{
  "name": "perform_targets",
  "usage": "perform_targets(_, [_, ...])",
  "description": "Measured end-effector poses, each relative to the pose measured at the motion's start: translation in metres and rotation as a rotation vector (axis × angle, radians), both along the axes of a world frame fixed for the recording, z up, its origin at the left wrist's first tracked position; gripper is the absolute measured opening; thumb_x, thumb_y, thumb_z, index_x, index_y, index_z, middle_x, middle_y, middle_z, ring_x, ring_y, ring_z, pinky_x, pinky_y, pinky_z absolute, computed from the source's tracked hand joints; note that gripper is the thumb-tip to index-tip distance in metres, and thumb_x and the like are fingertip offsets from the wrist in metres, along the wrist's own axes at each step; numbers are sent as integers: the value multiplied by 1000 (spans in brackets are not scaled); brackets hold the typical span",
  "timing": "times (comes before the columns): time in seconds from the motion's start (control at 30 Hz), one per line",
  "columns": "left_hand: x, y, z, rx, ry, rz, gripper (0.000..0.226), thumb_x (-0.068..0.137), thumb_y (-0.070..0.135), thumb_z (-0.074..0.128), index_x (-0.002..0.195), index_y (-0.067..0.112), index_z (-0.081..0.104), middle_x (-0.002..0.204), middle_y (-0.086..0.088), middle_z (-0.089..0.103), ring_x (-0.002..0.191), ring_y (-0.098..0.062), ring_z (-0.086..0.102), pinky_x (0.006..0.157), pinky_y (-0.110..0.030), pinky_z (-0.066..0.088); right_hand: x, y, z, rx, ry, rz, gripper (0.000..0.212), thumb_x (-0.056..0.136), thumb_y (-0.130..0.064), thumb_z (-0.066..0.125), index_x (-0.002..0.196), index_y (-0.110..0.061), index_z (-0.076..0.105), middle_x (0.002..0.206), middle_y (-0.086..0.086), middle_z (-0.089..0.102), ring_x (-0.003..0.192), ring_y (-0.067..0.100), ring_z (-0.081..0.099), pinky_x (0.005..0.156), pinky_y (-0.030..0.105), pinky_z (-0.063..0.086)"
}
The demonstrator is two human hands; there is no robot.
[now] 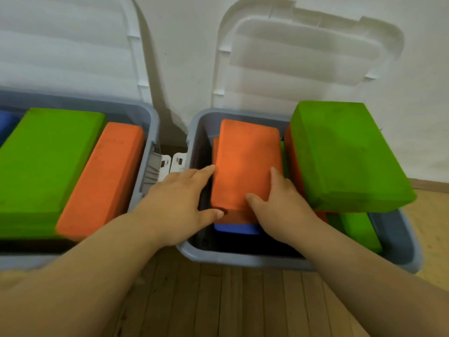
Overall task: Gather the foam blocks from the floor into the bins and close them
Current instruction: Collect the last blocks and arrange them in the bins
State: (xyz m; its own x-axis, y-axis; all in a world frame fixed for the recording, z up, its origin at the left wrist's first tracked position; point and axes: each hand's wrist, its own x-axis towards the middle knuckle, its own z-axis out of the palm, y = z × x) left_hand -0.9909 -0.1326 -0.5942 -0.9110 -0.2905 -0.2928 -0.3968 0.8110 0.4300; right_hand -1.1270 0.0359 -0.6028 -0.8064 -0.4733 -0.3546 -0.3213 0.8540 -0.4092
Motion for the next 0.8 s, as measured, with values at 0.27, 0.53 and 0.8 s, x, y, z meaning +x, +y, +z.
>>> perform_targets(0.27, [9, 0, -7, 109, 80, 57, 102, 88, 73, 57, 164, 35, 0, 167, 5, 22, 153, -18, 19, 125, -43, 20, -2, -14, -12, -479, 99, -134, 79, 86, -44, 71, 156, -35, 35, 149, 3, 47, 135, 20, 49, 116, 40, 37])
perform_targets(0.53, [14, -14, 20, 36, 472, 342, 97, 70, 72, 68, 154, 53, 24, 150, 10, 17, 143, -20, 32, 113, -35, 37, 14, -39, 11, -845, 54, 33, 67, 91, -48, 61, 153, -40, 36, 149, -13, 46, 129, 5, 54, 104, 35, 51])
perform_targets(0.8, [22, -32, 6, -386, 192, 410, 101, 67, 96, 36, 156, 52, 22, 168, 1, 8, 152, -45, 5, 123, -62, 9, 11, -63, -8, -784, -277, 216, 52, 107, -16, 52, 139, -55, 42, 146, -19, 53, 130, -7, 51, 108, 21, 44])
